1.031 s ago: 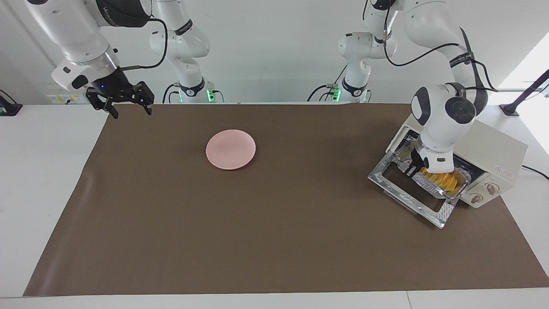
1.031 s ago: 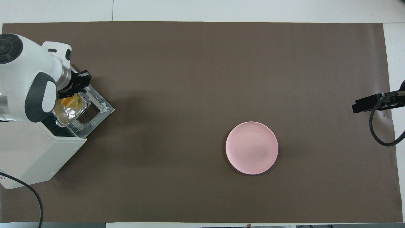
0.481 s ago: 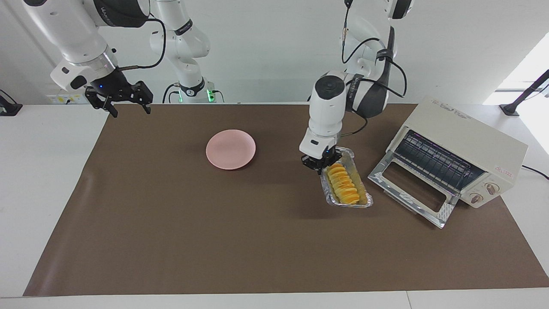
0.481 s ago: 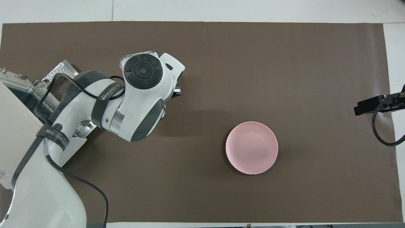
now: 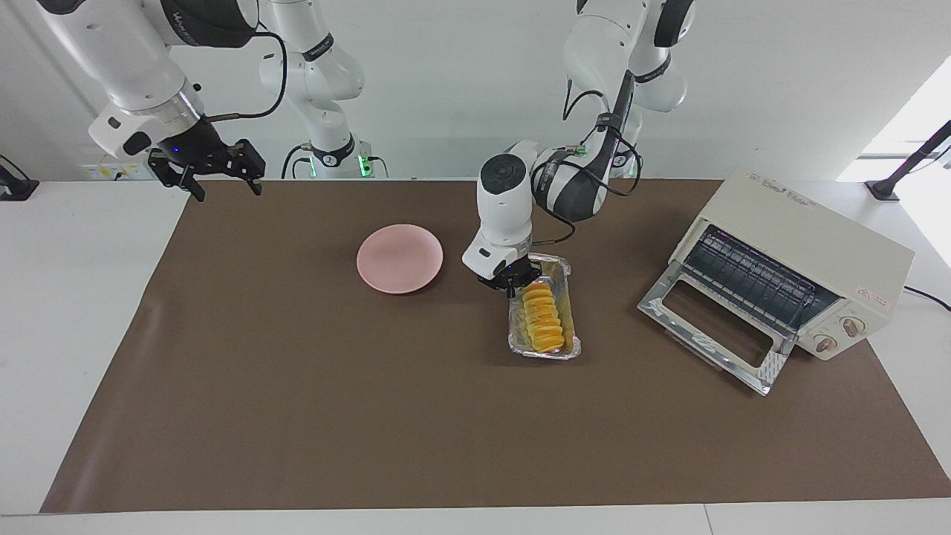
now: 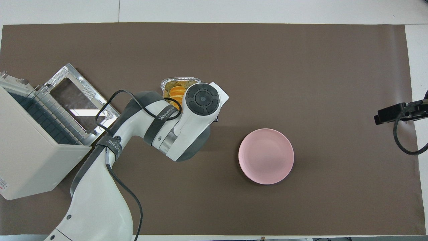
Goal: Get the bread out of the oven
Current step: 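Pull the foil tray out with the left gripper and set it down, then release the tray with the left gripper while the right gripper reaches it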
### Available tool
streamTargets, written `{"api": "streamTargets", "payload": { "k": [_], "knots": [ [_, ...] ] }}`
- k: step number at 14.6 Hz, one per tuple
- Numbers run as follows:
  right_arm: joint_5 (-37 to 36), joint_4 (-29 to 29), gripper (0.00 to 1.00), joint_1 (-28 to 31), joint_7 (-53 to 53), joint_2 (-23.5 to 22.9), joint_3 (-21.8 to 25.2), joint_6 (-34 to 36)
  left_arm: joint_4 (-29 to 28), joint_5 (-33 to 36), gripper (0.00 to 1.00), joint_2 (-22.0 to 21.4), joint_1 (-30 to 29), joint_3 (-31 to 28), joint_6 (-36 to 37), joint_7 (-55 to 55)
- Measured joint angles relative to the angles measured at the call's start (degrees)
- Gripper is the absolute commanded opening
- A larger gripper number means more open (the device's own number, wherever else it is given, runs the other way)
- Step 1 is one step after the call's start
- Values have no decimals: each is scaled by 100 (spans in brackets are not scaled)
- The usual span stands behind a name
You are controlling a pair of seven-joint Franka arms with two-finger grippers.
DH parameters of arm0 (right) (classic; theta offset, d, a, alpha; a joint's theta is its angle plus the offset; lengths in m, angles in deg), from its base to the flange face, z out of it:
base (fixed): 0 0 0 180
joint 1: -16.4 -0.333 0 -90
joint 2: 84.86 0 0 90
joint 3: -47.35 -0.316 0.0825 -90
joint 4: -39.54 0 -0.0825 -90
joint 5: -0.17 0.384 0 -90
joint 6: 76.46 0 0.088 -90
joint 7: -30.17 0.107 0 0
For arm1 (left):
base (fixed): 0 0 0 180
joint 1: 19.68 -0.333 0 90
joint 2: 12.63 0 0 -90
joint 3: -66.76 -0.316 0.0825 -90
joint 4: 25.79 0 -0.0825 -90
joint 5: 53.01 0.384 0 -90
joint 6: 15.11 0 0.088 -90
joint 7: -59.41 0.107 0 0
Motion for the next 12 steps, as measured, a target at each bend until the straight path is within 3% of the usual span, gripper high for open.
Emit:
{"api": "streamTargets", "payload": {
  "k": [5, 10, 12],
  "knots": [
    [0, 0, 100, 4, 0, 0, 10, 51, 102, -1, 100, -236, -166, -181, 37, 1],
    [10, 2, 100, -29, 57, 0, -67, -14, 190, -4, 100, -1492, -1505, -249, 1022, 275],
    [25, 1, 100, -152, 576, 0, -218, -204, 205, -11, 100, -2130, -2131, -259, 1728, 840]
  ]
}}
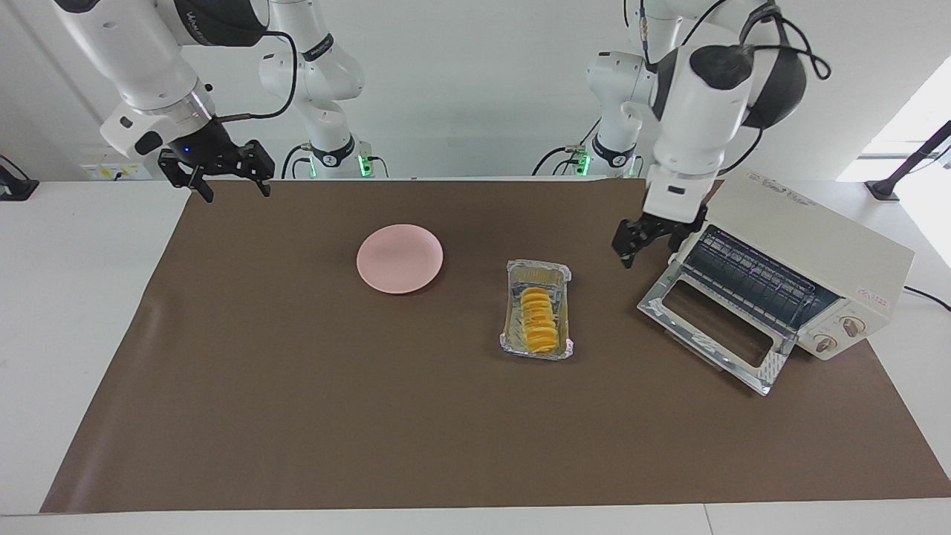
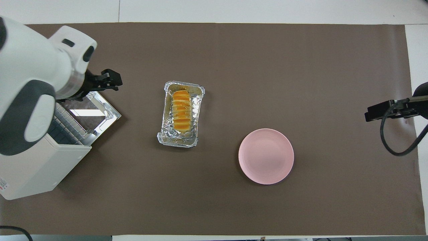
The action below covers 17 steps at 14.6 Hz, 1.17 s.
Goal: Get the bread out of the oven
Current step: 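Release the tray with the left gripper while the right gripper reaches it, then grasp the foil tray with the right gripper and slide it farther away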
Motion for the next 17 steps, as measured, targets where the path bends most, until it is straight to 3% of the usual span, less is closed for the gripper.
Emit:
{"api": "streamTargets", "payload": {
  "k": [4, 7, 11, 17],
  "knots": [
    [9, -40, 100, -1146, 1909, -106, -98, -526, 4, -12, 100, -554, -398, 2, 1275, 599],
    [9, -75, 100, -1921, 3099, -557, -128, -1193, 4, -47, 100, -689, -628, 213, 1771, 616],
    [8, -72, 100, -2756, 4437, -1440, -127, -2243, 2, -171, 100, -696, -1659, 1122, 1781, 825],
    [-388, 852, 100, -3848, 6294, -3243, -88, -2839, 208, -529, 100, -399, -2100, 1139, 1640, 1050]
  ]
}}
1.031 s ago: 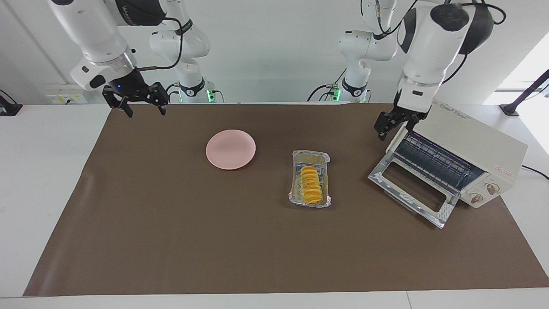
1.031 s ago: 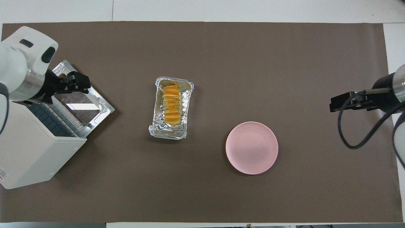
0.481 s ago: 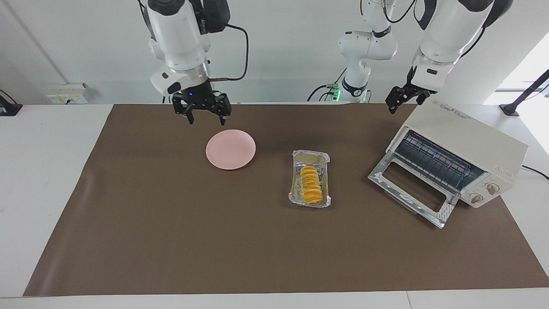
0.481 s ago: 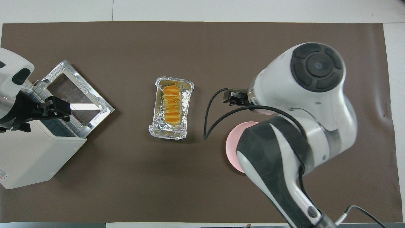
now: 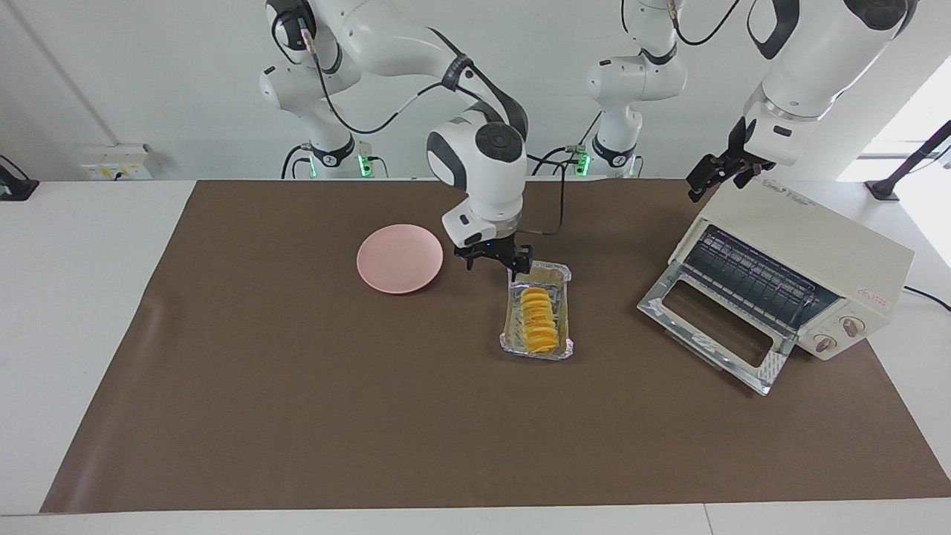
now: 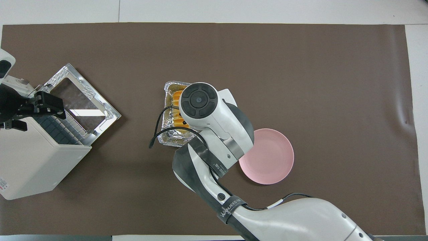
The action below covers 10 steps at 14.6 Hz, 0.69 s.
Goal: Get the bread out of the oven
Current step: 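Grasp the foil tray with the right gripper and slide it farther away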
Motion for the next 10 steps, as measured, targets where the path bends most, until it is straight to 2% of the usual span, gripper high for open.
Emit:
{"api": "streamTargets", "payload": {
  "k": [2, 4, 5, 6, 7, 8, 9, 10],
  "knots": [
    [-5, 131, 100, -22, 47, -340, 15, -179, 20, -4, 100, 76, 0, 3, 7, 1],
    [-21, 180, 100, -4, 47, -488, 55, -256, 26, -5, 100, 84, 0, 3, 5, 13],
    [-33, 181, 92, 4, 47, -517, 74, -284, 34, -5, 100, 84, 0, 3, 4, 28],
    [-38, 181, 78, 4, 47, -538, 83, -296, 41, -6, 100, 84, 0, 3, 4, 46],
    [-39, 181, 52, -3, 47, -564, 81, -300, 47, -6, 100, 84, 0, 3, 4, 75],
    [-41, 180, 20, -16, 47, -602, 76, -308, 63, -6, 100, 84, 0, 2, 1, 147],
    [-66, 181, 0, -36, 47, -642, 72, -321, 97, -5, 100, 83, -11, -4, 0, 303],
    [-143, 181, 0, -54, 47, -668, 71, -333, 129, -5, 100, 83, -66, -2, 0, 512]
  ]
}}
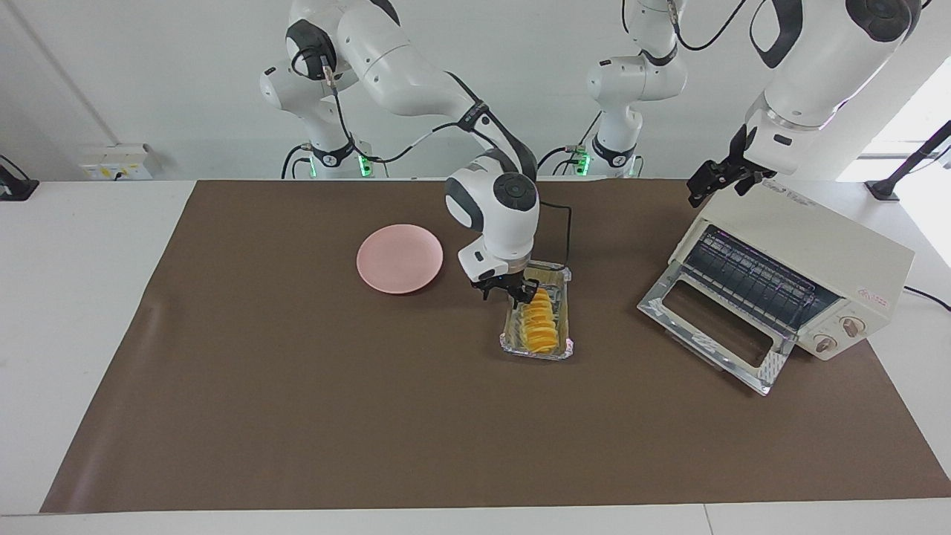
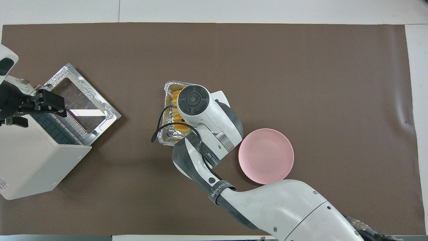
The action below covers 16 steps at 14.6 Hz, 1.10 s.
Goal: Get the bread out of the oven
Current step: 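Grasp the foil tray with the right gripper and slide it farther away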
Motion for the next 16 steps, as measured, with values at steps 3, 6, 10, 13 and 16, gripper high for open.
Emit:
{"api": "streamTargets", "payload": {
  "k": [3, 6, 10, 13, 16],
  "knots": [
    [-151, 6, 0, -25, 0, -10, -1, -8, 43, 0, 100, 0, -188, -2, 0, 473],
    [-158, 38, 0, -25, 0, -9, -2, -8, 37, 0, 100, 0, -206, 20, 12, 514],
    [-159, 70, 0, -21, 0, -9, 1, -8, 37, 0, 100, -13, -206, 41, 19, 514],
    [-159, 192, 0, 78, -145, 38, 21, 111, 37, 0, 100, -16, -209, 32, 19, 514],
    [-81, 682, 0, 521, -763, 195, 25, 765, 37, 0, 100, -16, -210, 30, 19, 514]
  ]
}}
